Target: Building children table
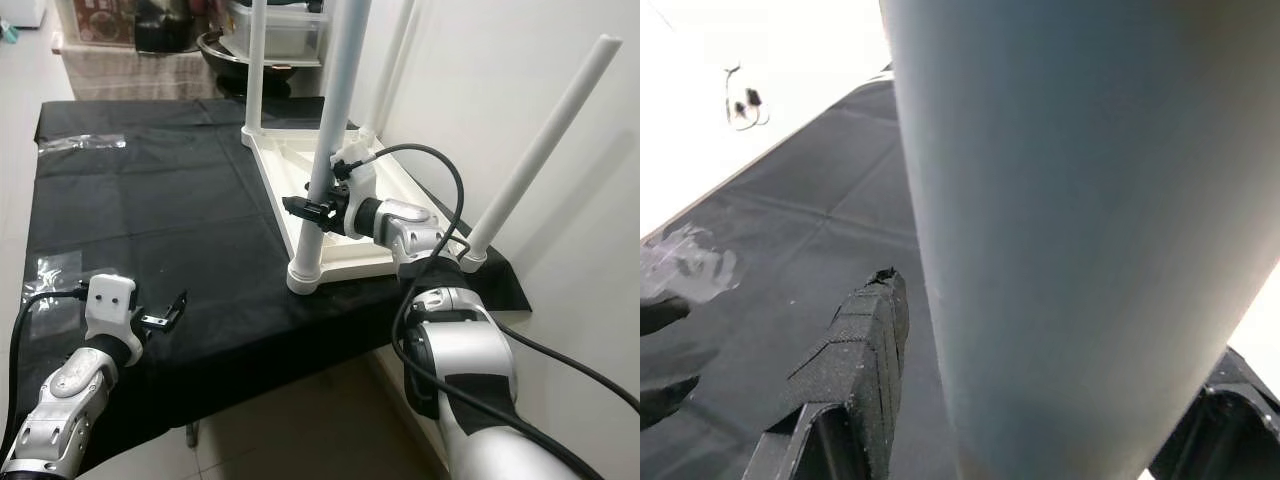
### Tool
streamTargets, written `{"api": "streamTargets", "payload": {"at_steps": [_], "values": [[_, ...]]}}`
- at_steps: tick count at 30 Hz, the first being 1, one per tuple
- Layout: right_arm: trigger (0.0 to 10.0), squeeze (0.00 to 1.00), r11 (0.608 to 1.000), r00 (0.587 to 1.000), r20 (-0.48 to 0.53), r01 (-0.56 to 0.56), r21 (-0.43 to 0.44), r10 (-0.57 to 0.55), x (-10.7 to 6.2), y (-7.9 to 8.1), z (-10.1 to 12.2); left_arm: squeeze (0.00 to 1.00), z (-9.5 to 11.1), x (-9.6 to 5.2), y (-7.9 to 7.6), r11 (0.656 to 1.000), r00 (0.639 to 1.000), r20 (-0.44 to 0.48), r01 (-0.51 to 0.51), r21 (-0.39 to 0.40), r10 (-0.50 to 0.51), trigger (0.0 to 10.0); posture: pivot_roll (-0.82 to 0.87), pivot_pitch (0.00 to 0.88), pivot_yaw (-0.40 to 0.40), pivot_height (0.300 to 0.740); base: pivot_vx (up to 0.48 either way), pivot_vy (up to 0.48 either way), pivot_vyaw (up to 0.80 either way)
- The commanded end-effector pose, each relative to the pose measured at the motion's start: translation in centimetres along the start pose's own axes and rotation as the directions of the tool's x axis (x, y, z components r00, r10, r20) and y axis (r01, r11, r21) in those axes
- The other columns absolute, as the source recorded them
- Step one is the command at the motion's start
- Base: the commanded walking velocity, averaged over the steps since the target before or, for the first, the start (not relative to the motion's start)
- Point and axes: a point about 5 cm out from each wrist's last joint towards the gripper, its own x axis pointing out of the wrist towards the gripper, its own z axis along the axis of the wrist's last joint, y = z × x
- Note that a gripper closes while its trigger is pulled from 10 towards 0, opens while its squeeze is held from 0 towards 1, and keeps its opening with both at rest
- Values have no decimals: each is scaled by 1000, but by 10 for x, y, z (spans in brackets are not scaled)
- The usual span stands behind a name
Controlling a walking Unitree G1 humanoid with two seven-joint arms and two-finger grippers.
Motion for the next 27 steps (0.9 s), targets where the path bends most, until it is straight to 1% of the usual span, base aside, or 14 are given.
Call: {"api": "streamTargets", "payload": {"at_steps": [1, 2, 9, 10, 11, 12, 13, 14, 16, 17, 18, 22, 23, 27], "values": [[7529, 0, 1000, 1000, 1, -10, 13, 10, 6, 5, -2, 0, -1, 0, -2, 1000, 1000, -1, 6, 10, -6, 10000, 92, 0, -179, 740, 0, 0, 0], [392, 0, 1000, 1000, 18, -12, 29, 12, 7, 5, -3, 0, -1, -1, -1, 1000, 1000, -1, 5, 11, -5, 10000, 91, 0, -178, 740, 0, 0, 0], [0, 0, 940, 940, -14, 341, 26, -341, 2, -14, -10, 0, -3, -4, -1, 1000, 1000, -7, 3, 9, -3, 10000, 86, 0, -178, 740, 0, 0, 0], [0, 0, 841, 840, -59, 541, 11, -540, -4, -25, -16, 0, -4, -4, -1, 1000, 1000, -8, 3, 8, -3, 10000, 87, 0, -181, 740, 0, 0, 0], [0, 0, 603, 604, -91, 797, 41, -792, -22, -39, -32, 0, -4, -5, -1, 1000, 1000, -9, 0, 6, 1, 10000, 74, 0, -177, 740, 0, 0, 0], [0, 0, 603, 604, -91, 797, 41, -792, -22, -39, -32, 0, -4, -5, -1, 1000, 1000, -9, 0, 6, 1, 10000, 74, 0, -177, 740, 0, 0, 0], [0, 0, 388, 391, -129, 920, 52, -911, -37, -46, -44, 0, -4, -5, -1, 1000, 1000, -9, -3, 4, 3, 10000, 74, 0, -177, 740, 0, 0, 0], [0, 0, 262, 276, -184, 960, 97, -943, -37, -39, -60, 0, -6, -5, 0, 1000, 1000, -14, -2, 7, 2, 10000, 66, 0, -170, 740, 0, 0, 0], [0, 0, 365, 411, -226, 905, 216, -883, -3, -3, -66, 0, -6, -3, 0, 1000, 1000, -19, 2, 8, -2, 10000, 46, 0, -139, 740, 0, 0, 0], [0, 0, 365, 411, -226, 905, 216, -883, -3, -3, -66, 0, -6, -3, 0, 1000, 1000, -19, 2, 8, -2, 10000, 46, 0, -139, 740, 0, 0, 0], [10000, 0, 453, 496, -177, 860, 233, -850, 8, 9, -55, 0, -4, -1, -3, 1000, 1000, -16, 14, 6, -14, 10000, 43, 0, -142, 740, 0, 0, 0], [10000, 0, 592, 615, -22, 767, 247, -788, 14, 13, -22, 0, -2, 2, -6, 999, 999, -10, 31, 6, -31, 10000, 36, 0, -145, 740, 0, 0, 0], [10000, 1000, 627, 635, 57, 739, 246, -770, 9, 5, -4, 0, -2, 3, -6, 1000, 1000, -9, 29, 6, -29, 10000, 34, 0, -148, 740, 0, 0, 0], [10000, 1000, 655, 648, 117, 720, 229, -753, 2, -7, 13, 0, -2, 3, -5, 1000, 1000, -8, 25, 4, -25, 10000, 34, 0, -148, 740, 0, 0, 0]]}}
